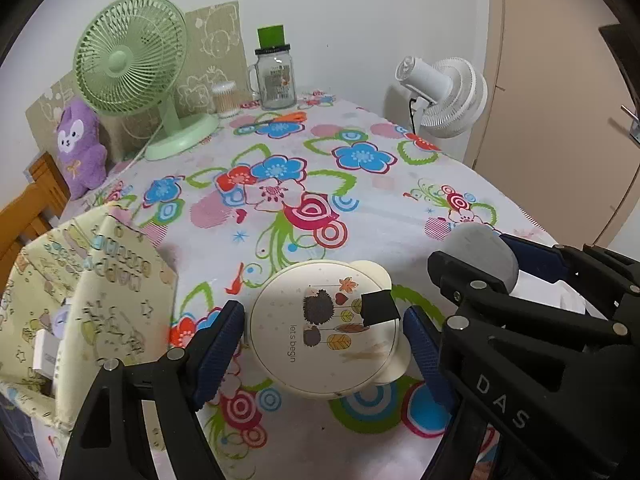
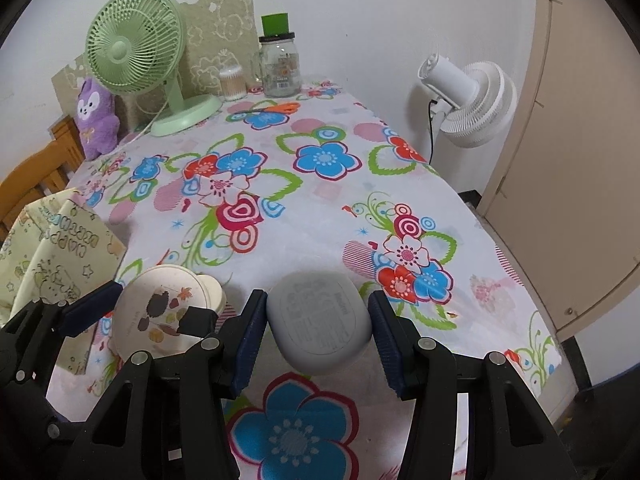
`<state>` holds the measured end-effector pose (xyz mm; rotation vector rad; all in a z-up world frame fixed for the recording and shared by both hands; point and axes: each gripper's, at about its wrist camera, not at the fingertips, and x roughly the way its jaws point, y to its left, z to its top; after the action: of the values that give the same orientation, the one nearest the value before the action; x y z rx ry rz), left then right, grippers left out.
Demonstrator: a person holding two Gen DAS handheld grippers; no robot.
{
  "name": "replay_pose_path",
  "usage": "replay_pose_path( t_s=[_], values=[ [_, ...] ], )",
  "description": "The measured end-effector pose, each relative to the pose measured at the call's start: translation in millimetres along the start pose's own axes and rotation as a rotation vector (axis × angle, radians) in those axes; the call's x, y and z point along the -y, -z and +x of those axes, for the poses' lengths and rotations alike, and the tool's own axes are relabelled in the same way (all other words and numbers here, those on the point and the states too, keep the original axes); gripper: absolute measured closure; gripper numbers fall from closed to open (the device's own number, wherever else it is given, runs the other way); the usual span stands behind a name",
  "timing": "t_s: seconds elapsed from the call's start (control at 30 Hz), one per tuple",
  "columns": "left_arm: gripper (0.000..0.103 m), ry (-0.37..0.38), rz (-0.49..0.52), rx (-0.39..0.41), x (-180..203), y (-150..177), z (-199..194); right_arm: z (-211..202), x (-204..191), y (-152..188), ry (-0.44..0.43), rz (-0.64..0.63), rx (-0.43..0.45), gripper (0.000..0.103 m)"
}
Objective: Organize rigid objects
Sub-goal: 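Carry the beige lid and white oval object toward the yellow box with both grippers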
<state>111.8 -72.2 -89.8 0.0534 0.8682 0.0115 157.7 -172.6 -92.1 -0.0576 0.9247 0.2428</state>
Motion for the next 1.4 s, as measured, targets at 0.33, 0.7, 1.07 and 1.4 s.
replay_pose_path(
  t_s=[0.33,0.7,1.07,1.4],
  values=[
    [0.020,-0.023,-0.001,0.022,-10,4,-27,-25,-16,1,-0.012,-0.018,0.025,0.048],
    [0.020,-0.037,0.000,0.050,-21,3,-55,-53,-33,-3,-0.020,-0.048,0.061,0.048],
    [0.020,-0.067,-0.001,0.076,-38,0,-73,-67,-53,-12,-0.046,-0.071,0.087,0.048],
    [0.020,-0.086,-0.017,0.078,-60,-7,-76,-66,-75,-26,-0.060,-0.098,0.098,0.048]
  ],
)
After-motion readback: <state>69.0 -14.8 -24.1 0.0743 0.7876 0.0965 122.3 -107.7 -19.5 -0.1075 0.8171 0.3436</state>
